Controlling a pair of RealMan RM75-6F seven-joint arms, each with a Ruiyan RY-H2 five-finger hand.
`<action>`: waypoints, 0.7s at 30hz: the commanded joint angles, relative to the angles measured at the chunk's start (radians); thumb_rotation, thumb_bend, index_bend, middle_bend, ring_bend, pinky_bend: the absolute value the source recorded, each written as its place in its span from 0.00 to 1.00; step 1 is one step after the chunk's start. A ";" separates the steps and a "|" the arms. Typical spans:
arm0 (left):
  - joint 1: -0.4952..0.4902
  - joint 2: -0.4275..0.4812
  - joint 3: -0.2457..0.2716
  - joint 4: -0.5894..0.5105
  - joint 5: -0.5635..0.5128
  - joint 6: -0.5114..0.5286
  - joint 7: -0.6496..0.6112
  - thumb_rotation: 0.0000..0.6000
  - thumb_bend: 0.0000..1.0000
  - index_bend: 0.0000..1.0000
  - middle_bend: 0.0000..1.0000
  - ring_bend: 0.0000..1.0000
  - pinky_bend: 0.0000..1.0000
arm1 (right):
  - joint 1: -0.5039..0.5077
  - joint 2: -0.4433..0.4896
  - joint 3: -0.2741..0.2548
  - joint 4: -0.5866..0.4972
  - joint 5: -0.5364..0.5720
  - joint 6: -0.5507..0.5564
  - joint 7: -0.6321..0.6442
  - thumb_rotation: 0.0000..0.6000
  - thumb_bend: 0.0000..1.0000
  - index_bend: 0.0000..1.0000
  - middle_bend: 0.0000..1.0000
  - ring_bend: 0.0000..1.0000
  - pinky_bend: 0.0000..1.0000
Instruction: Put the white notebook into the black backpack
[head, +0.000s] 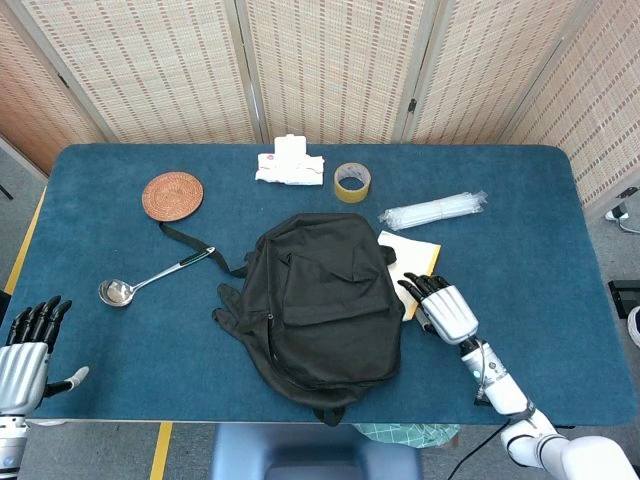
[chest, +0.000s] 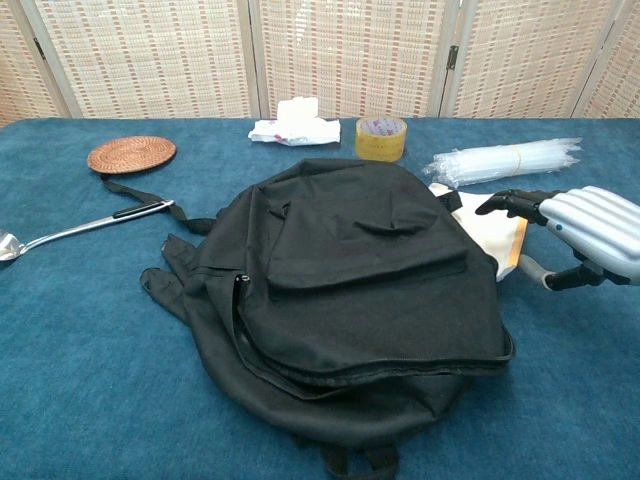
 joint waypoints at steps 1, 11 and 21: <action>0.001 0.000 0.000 0.001 -0.001 0.000 0.000 1.00 0.20 0.09 0.06 0.06 0.00 | 0.010 0.008 0.013 -0.026 0.014 -0.013 -0.002 1.00 0.55 0.26 0.23 0.27 0.31; 0.000 -0.001 -0.001 0.005 -0.005 -0.002 -0.003 1.00 0.20 0.09 0.06 0.06 0.00 | 0.021 0.014 0.030 -0.071 0.044 -0.047 -0.017 1.00 0.55 0.43 0.30 0.34 0.36; -0.002 -0.004 -0.001 0.010 -0.004 -0.006 -0.004 1.00 0.20 0.09 0.06 0.06 0.00 | 0.021 0.009 0.039 -0.069 0.063 -0.054 -0.037 1.00 0.55 0.54 0.34 0.37 0.38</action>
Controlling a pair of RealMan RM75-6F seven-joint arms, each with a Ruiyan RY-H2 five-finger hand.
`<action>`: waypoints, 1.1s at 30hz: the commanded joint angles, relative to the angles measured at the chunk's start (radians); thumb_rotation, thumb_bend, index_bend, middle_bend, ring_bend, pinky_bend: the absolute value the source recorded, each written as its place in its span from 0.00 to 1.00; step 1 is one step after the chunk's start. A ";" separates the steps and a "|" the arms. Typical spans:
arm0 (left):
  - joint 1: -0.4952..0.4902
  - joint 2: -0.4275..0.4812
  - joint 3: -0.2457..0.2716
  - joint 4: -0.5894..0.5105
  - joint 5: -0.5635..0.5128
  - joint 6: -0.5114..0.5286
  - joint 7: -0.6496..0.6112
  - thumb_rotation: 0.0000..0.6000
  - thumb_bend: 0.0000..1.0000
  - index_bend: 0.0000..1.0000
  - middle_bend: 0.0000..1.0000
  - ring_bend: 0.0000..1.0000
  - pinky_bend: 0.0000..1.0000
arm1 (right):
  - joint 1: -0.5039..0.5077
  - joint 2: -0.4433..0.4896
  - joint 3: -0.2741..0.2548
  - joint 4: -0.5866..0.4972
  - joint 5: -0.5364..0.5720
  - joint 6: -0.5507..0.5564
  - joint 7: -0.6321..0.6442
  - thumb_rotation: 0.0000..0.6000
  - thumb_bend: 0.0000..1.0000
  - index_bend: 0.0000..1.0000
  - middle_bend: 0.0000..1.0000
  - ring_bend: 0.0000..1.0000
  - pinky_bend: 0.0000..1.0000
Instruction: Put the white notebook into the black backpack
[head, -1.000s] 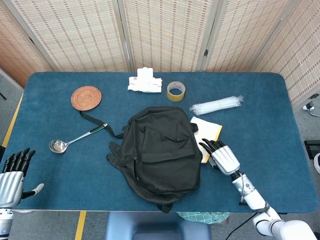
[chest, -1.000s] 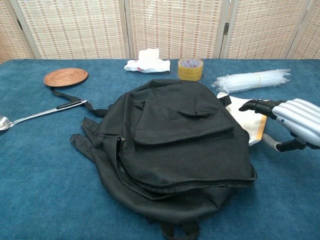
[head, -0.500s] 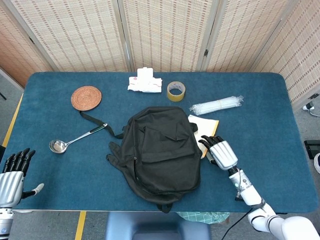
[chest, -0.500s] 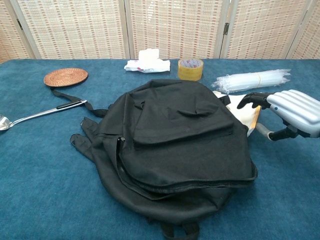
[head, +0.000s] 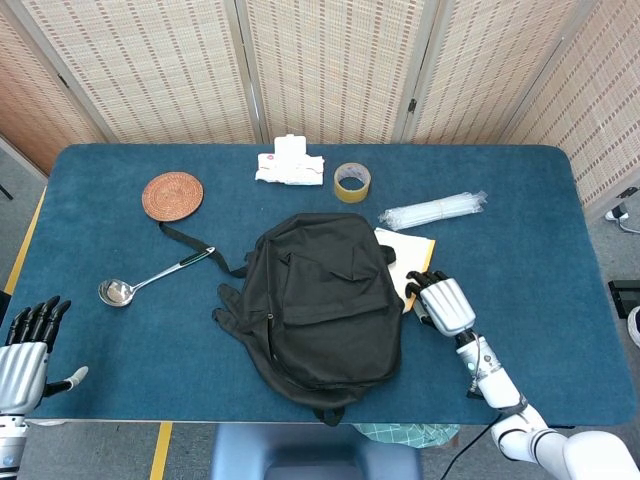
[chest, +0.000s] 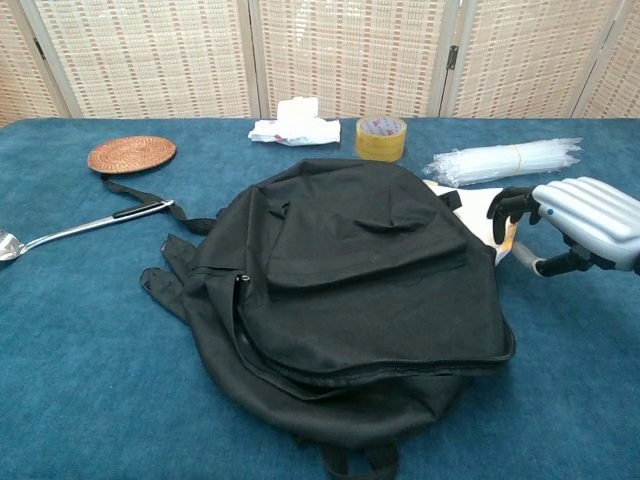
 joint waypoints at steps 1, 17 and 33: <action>-0.001 0.000 0.000 0.000 0.000 -0.001 0.001 1.00 0.20 0.09 0.06 0.06 0.00 | 0.000 -0.002 0.002 0.002 0.003 -0.001 -0.003 1.00 0.54 0.55 0.35 0.37 0.38; -0.025 0.012 -0.001 0.001 0.035 -0.015 -0.002 1.00 0.20 0.09 0.06 0.06 0.00 | -0.026 -0.002 0.028 0.021 0.034 0.046 -0.043 1.00 0.51 0.83 0.50 0.45 0.40; -0.231 0.087 -0.022 -0.048 0.167 -0.216 -0.064 1.00 0.20 0.10 0.06 0.06 0.00 | -0.078 0.140 0.133 -0.052 0.014 0.418 -0.036 1.00 0.51 0.90 0.56 0.51 0.42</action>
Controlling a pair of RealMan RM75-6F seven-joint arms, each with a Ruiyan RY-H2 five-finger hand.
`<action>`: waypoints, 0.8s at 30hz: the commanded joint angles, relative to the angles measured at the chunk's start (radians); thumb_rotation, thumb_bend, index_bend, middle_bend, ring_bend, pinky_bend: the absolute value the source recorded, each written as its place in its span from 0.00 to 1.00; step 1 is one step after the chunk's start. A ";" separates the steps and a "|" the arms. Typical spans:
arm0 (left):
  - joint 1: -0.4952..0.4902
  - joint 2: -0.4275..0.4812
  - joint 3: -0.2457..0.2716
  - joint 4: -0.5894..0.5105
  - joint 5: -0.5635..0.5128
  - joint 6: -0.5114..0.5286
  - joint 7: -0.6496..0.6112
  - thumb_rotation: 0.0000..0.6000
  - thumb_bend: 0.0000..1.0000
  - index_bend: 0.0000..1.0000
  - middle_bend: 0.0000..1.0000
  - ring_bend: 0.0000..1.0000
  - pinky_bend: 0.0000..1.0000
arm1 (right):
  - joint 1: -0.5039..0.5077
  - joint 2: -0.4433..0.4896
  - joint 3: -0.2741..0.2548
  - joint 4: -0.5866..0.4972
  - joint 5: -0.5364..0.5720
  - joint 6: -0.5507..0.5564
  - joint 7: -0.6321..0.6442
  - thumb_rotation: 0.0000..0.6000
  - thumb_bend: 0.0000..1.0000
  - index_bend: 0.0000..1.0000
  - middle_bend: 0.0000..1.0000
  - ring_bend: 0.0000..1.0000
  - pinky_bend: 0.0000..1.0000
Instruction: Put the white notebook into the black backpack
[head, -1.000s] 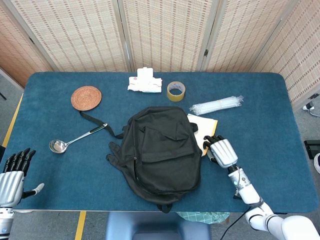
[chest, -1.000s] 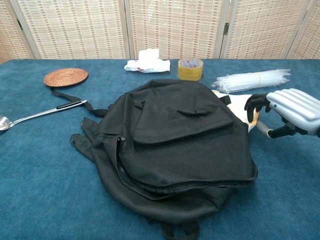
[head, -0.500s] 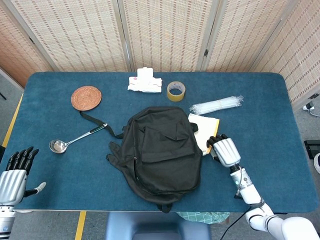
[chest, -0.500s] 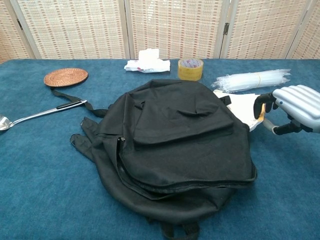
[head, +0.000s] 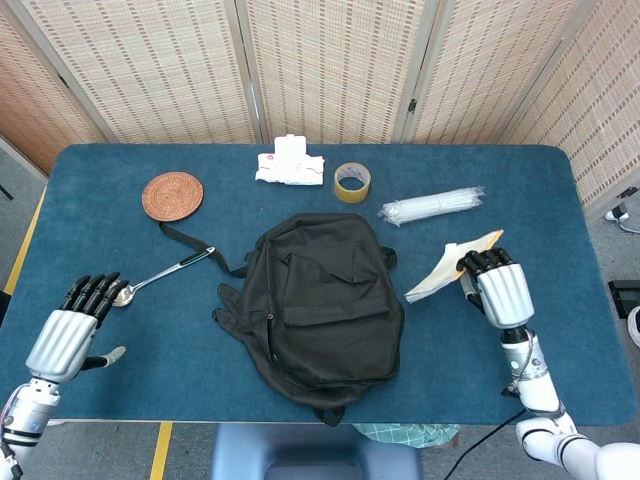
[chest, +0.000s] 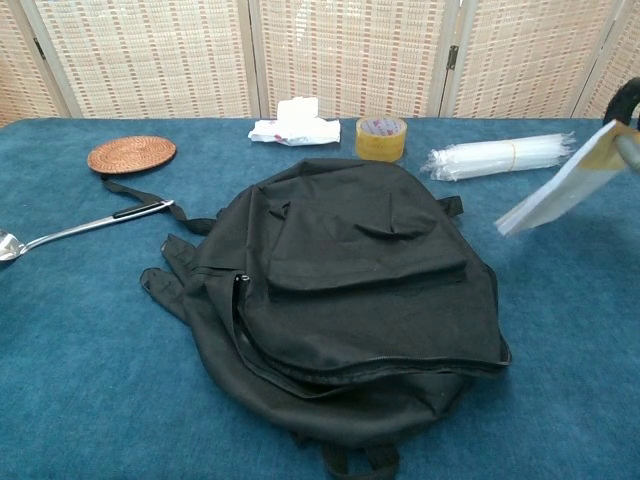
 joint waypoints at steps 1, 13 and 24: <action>-0.057 0.017 0.000 -0.021 0.035 -0.060 -0.045 1.00 0.20 0.10 0.06 0.06 0.00 | -0.007 0.046 0.038 -0.041 -0.014 0.092 -0.007 1.00 0.51 0.91 0.56 0.51 0.42; -0.231 -0.011 0.035 -0.033 0.150 -0.237 -0.171 1.00 0.20 0.14 0.06 0.06 0.00 | -0.013 0.182 0.084 -0.240 -0.037 0.192 -0.109 1.00 0.51 0.91 0.56 0.53 0.42; -0.388 -0.128 0.036 -0.069 0.167 -0.394 -0.189 1.00 0.20 0.17 0.06 0.06 0.00 | -0.006 0.274 0.103 -0.357 -0.036 0.155 -0.196 1.00 0.51 0.91 0.56 0.53 0.42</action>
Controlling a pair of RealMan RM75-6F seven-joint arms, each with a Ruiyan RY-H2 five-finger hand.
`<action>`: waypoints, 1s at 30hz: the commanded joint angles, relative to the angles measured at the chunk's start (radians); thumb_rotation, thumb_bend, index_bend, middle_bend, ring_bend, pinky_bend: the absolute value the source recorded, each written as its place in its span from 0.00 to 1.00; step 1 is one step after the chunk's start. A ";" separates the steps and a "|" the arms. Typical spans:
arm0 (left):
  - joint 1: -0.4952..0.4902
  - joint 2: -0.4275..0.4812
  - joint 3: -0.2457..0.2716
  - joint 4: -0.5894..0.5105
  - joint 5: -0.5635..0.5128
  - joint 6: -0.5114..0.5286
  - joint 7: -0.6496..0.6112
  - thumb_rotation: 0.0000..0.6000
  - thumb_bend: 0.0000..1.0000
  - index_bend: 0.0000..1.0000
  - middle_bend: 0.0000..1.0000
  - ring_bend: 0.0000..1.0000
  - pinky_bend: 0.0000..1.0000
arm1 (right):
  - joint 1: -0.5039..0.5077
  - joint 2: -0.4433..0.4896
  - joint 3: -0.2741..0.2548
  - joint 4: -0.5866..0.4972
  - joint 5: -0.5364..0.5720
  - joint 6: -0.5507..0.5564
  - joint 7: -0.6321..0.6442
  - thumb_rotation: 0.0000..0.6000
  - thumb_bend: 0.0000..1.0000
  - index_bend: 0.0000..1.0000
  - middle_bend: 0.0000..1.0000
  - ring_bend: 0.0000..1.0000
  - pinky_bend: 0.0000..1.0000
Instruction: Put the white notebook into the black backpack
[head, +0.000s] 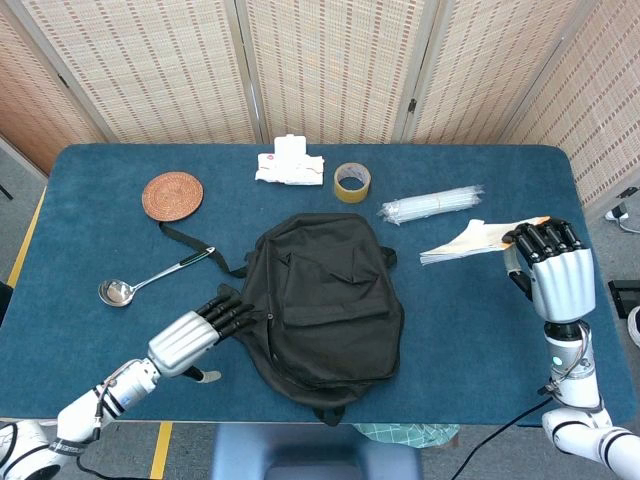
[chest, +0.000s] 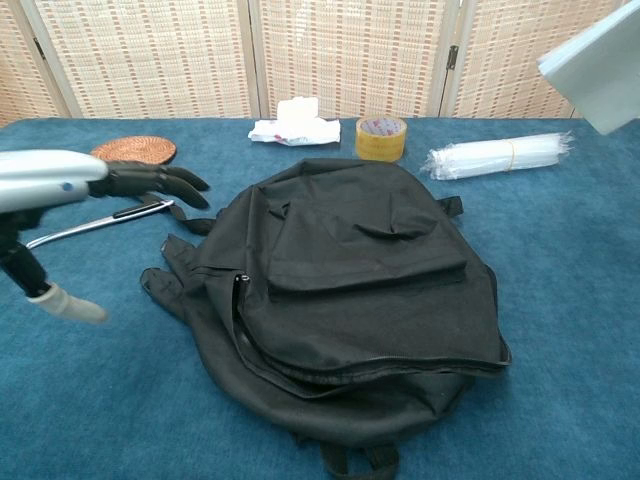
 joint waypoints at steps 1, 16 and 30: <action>-0.052 -0.049 -0.012 -0.013 -0.010 -0.049 -0.020 1.00 0.20 0.18 0.06 0.06 0.00 | 0.003 0.013 0.004 -0.015 0.002 -0.014 -0.017 1.00 0.51 0.91 0.56 0.53 0.42; -0.221 -0.257 -0.058 0.097 -0.132 -0.216 0.018 1.00 0.20 0.22 0.07 0.07 0.00 | 0.005 0.020 -0.001 -0.033 0.004 -0.050 -0.043 1.00 0.51 0.91 0.56 0.53 0.42; -0.286 -0.385 -0.069 0.198 -0.272 -0.287 0.035 1.00 0.20 0.25 0.09 0.07 0.00 | 0.009 0.000 0.002 0.006 0.015 -0.067 -0.025 1.00 0.51 0.91 0.56 0.53 0.42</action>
